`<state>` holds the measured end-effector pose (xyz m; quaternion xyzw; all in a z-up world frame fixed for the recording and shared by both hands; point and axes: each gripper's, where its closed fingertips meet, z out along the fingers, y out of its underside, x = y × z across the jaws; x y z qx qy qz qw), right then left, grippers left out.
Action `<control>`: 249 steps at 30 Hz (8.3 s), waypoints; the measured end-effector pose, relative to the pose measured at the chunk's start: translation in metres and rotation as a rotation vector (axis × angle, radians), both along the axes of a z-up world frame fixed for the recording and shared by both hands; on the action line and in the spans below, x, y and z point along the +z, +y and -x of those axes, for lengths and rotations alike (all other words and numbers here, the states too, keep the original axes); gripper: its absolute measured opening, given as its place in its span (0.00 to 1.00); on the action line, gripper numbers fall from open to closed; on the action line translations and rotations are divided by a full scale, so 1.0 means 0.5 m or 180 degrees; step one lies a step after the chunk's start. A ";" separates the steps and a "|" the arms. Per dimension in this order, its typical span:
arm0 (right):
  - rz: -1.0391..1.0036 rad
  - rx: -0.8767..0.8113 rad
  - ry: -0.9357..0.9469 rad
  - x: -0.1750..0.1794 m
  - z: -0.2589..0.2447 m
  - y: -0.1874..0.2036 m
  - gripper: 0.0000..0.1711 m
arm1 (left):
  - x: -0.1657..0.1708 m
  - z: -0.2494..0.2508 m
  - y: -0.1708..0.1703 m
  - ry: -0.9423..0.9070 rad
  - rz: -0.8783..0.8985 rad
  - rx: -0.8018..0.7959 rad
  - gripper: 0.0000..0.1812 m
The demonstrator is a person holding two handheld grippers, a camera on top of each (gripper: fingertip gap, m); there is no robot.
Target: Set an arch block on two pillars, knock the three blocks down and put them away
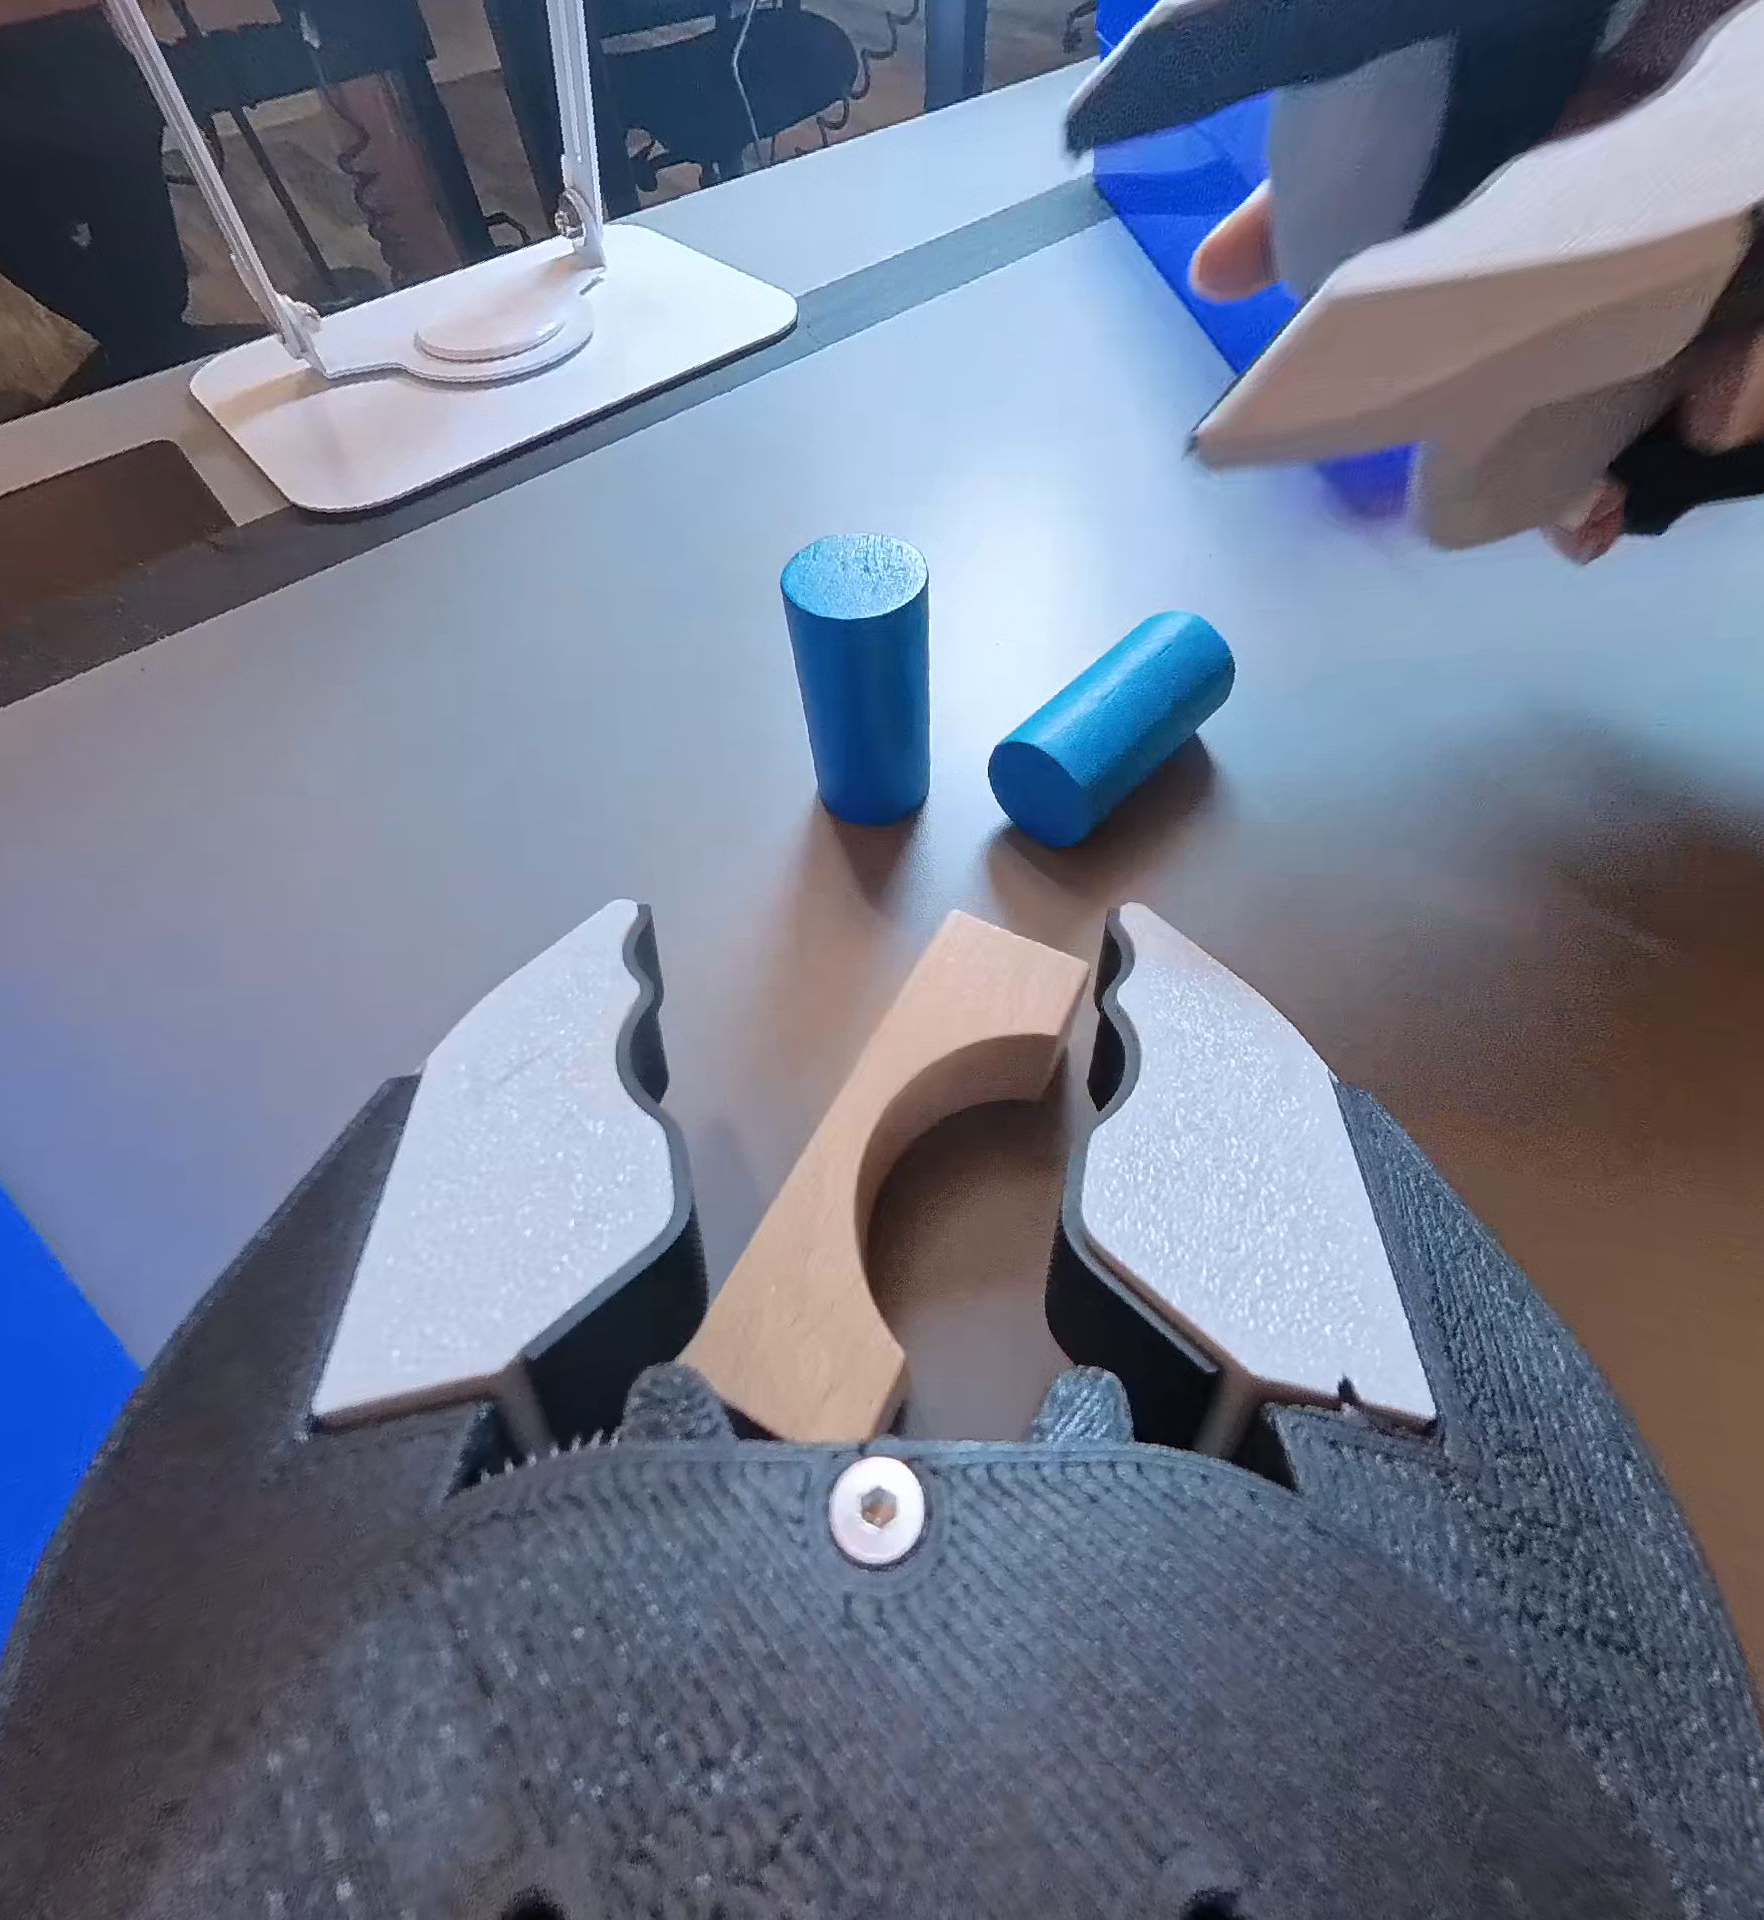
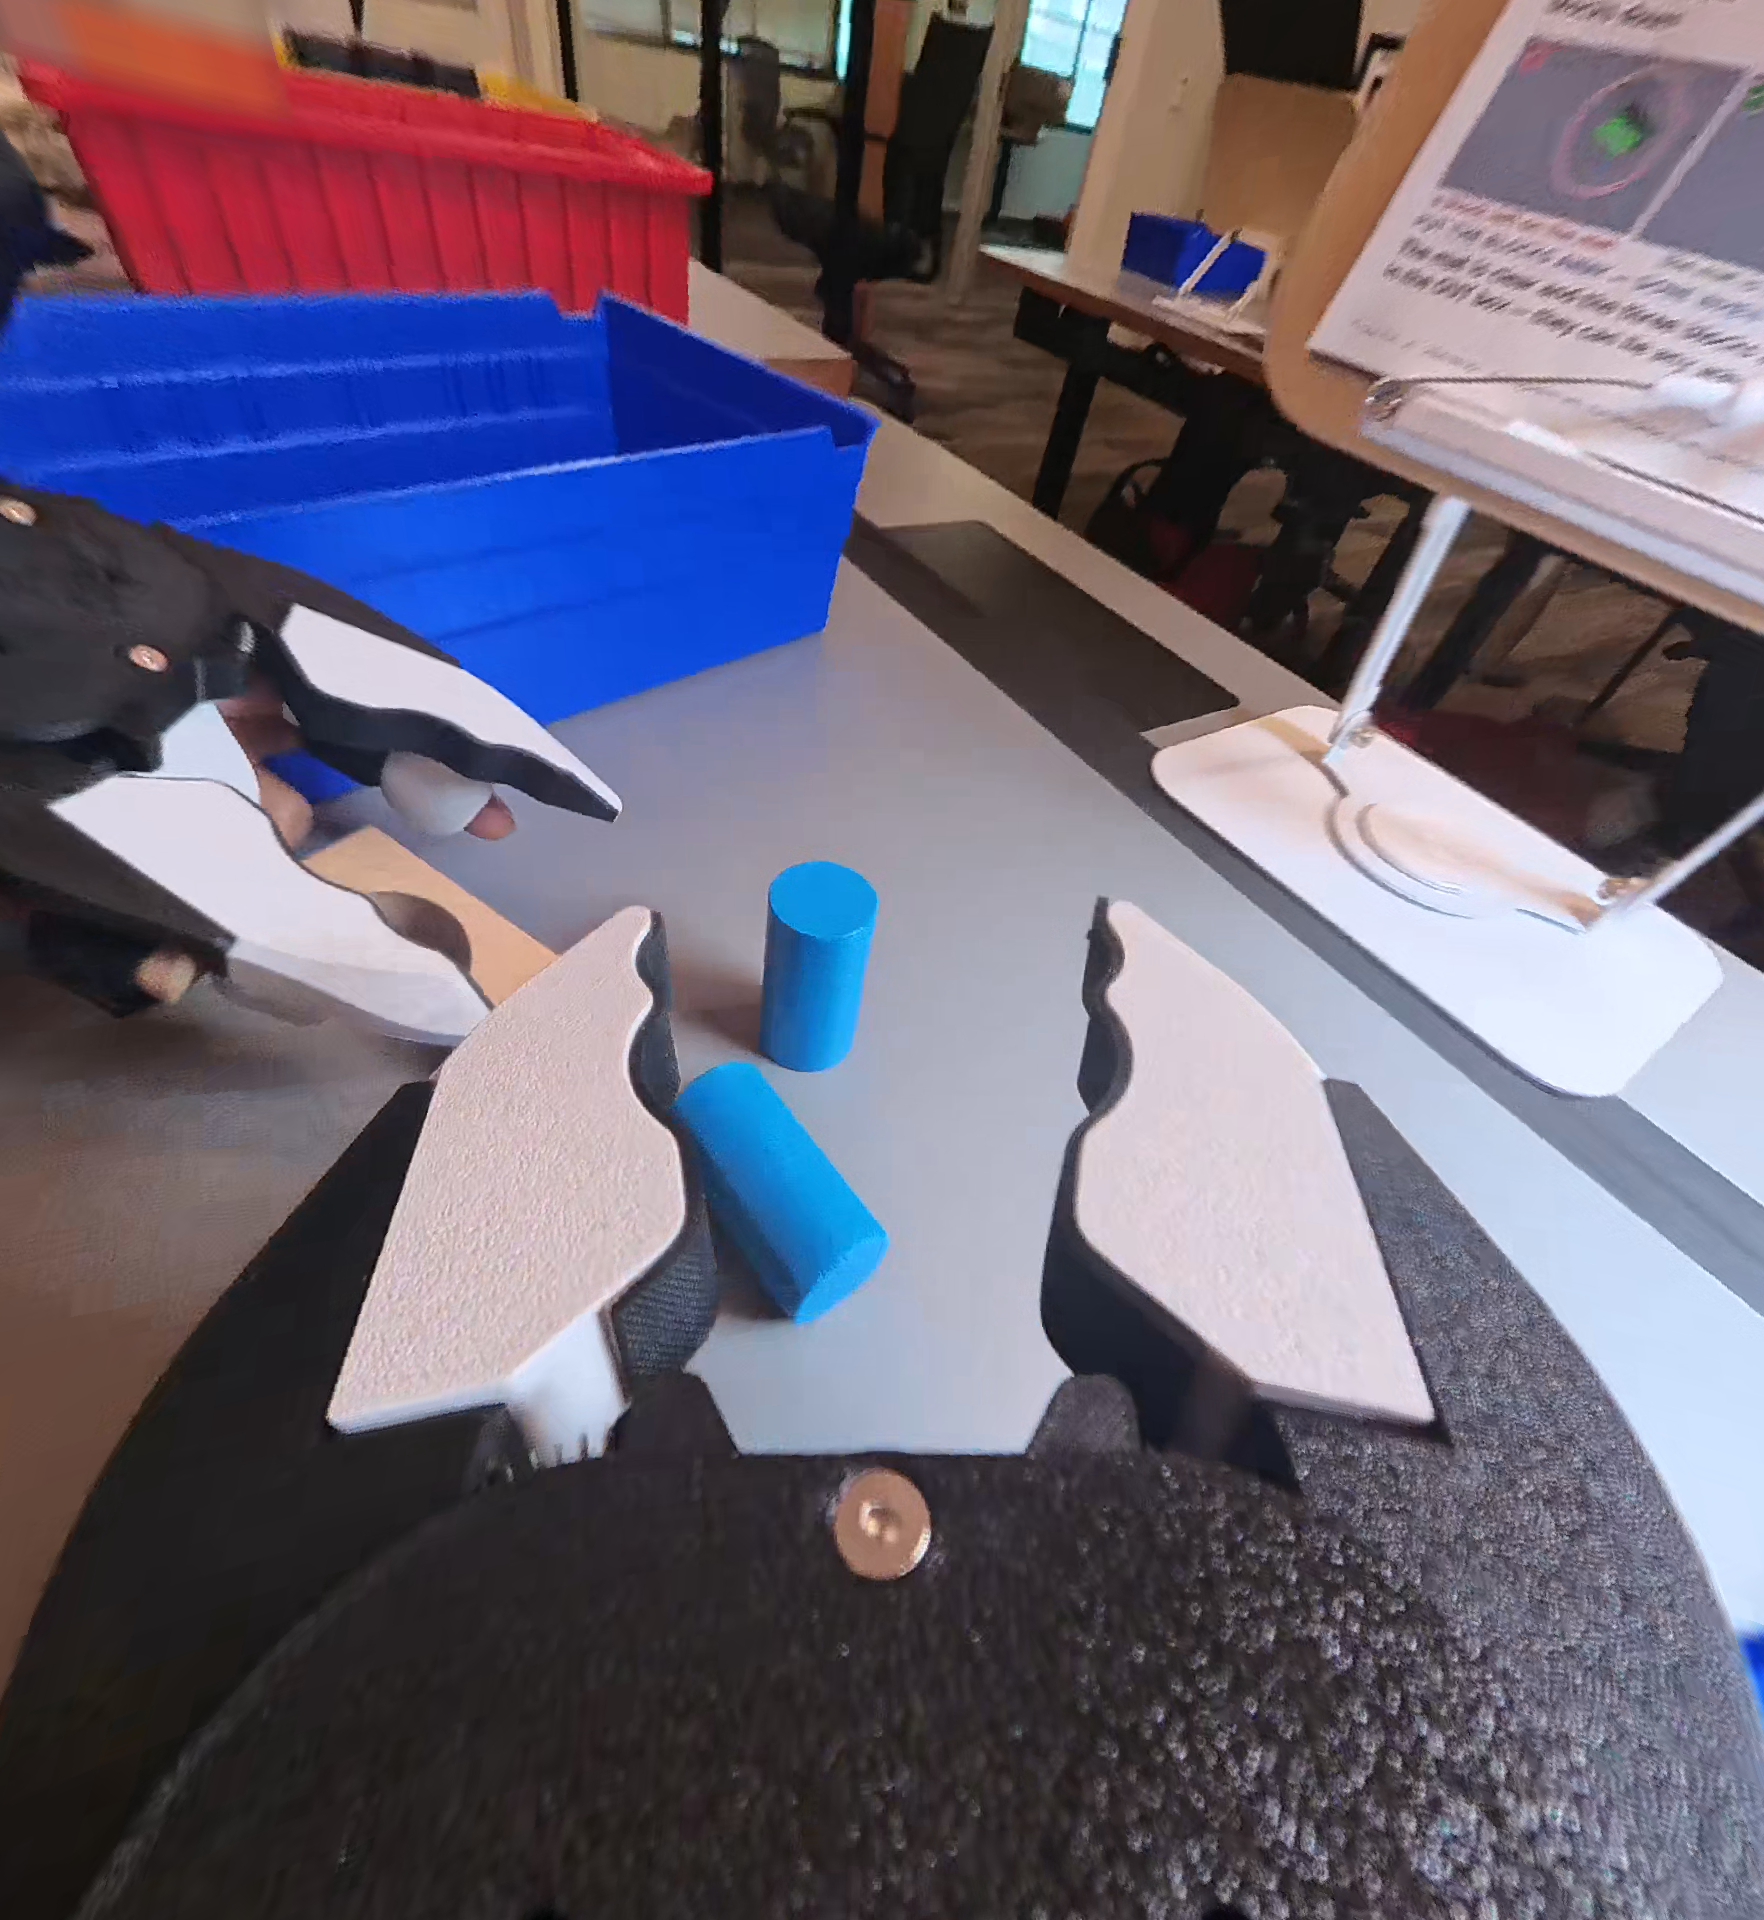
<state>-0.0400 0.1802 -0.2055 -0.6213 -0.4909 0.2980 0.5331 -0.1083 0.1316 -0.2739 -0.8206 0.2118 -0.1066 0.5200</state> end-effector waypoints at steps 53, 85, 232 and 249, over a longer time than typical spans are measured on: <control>0.0286 -0.0175 0.0071 -0.014 -0.134 -0.009 0.41 | 0.068 -0.096 0.040 0.0262 -0.0490 -0.0952 0.39; 0.0020 0.0897 -0.1156 -0.135 -0.097 -0.140 0.19 | 0.034 -0.121 -0.065 0.0375 -0.0413 -0.1474 0.39; 0.0286 0.1605 -0.0571 -0.088 -0.078 -0.245 0.21 | 0.095 -0.225 -0.159 0.0642 -0.1478 -0.2352 0.18; -0.0291 0.1508 -0.0329 -0.023 -0.046 -0.273 0.19 | 0.175 -0.240 -0.189 -0.0262 -0.1592 -0.2334 0.17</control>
